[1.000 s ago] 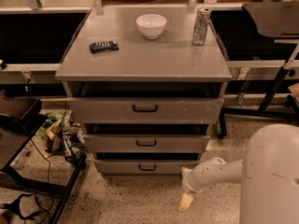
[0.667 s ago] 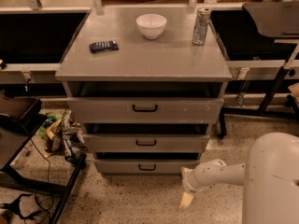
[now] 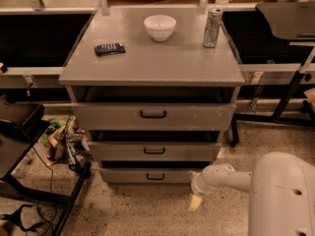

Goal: Open bottom drawer

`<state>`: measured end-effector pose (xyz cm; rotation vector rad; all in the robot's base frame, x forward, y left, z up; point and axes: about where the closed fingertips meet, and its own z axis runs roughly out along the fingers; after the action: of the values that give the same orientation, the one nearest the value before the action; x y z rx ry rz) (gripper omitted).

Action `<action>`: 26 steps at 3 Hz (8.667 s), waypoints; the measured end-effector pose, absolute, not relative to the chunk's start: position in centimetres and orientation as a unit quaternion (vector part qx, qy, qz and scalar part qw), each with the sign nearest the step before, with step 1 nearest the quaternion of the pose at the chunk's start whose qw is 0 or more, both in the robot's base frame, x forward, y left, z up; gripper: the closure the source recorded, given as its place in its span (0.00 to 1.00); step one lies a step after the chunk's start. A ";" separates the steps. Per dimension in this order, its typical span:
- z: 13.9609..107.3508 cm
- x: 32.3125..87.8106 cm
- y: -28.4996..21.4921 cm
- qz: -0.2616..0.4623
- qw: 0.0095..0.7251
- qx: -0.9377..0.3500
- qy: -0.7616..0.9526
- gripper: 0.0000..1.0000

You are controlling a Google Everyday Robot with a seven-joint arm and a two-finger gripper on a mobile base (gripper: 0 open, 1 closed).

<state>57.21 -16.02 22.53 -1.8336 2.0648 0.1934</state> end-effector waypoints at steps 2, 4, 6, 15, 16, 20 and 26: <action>20.5 61.7 -15.4 0.056 0.179 -0.665 0.723 0.00; 18.9 62.4 -17.3 0.034 0.151 -0.660 0.735 0.43; 20.4 62.4 -17.8 0.028 0.150 -0.660 0.736 0.89; 19.4 61.7 -17.7 0.041 0.133 -0.653 0.745 0.19; 18.4 58.2 -17.3 0.057 0.078 -0.659 0.746 0.42; 20.2 53.1 -18.1 0.068 0.037 -0.669 0.740 1.00; 19.1 47.0 -18.8 0.098 -0.012 -0.660 0.745 1.00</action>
Offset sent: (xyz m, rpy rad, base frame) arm 0.0705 0.0046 -0.0272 -0.0493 -0.0229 0.0330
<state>47.04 -18.81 19.10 -2.0902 2.3578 0.3108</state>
